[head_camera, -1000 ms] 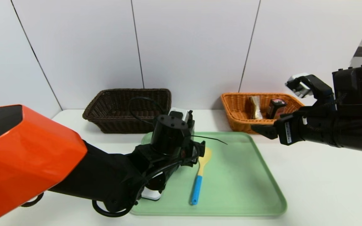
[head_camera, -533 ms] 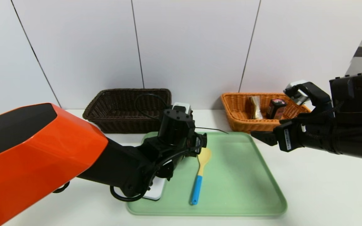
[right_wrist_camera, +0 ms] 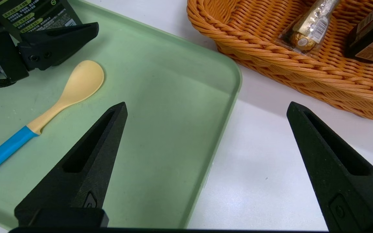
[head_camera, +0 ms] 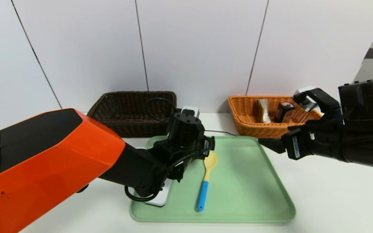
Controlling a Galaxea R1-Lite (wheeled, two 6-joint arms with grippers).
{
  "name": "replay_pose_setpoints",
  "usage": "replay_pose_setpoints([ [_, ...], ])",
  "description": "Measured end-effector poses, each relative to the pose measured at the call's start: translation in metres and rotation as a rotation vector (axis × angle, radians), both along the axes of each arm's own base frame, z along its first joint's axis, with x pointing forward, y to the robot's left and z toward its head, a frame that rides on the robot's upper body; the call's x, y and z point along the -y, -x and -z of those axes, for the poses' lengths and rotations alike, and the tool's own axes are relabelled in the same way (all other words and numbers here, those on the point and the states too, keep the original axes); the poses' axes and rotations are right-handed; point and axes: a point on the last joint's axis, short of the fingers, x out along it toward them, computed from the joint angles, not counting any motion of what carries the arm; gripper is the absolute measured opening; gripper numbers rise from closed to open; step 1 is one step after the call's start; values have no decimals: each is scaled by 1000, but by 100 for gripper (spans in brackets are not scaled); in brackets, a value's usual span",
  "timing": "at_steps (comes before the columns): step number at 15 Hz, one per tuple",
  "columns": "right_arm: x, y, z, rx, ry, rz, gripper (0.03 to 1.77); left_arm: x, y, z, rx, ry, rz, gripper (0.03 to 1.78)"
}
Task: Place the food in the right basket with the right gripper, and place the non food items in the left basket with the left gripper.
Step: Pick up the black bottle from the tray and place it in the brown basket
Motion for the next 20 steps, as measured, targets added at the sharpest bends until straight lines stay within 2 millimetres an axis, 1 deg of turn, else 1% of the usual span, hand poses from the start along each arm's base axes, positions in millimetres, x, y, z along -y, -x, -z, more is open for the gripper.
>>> replay_pose_setpoints([
  [2,0,1,2,-9,3,0,170,0,-1,2,-3,-3,-1,169],
  [4,1,2,4,-15,5,-1,170,0,-1,3,-4,-4,-1,135],
  [6,1,4,5,-17,6,-1,170,0,-1,3,-5,-5,-2,106],
  [7,2,4,5,-18,7,-2,171,0,-1,3,-5,-6,-2,94],
  [9,2,5,6,-20,7,-3,171,-1,0,0,-4,-7,0,78],
  [10,2,5,6,-21,8,-3,171,-1,0,-2,-3,-5,2,61],
  [12,2,6,7,-22,8,-1,171,-4,5,-11,-10,-10,13,61],
  [14,3,7,6,-21,7,2,171,-6,13,-27,-31,-9,54,61],
  [16,3,7,6,-25,-5,10,171,-9,23,-54,-37,6,96,61],
  [17,2,6,5,-28,-25,22,171,-12,27,-69,-33,20,110,61],
  [19,2,5,3,-33,-59,49,171,-20,37,-106,-11,57,138,61],
  [20,2,5,3,-33,-59,56,171,-27,41,-127,4,75,143,61],
])
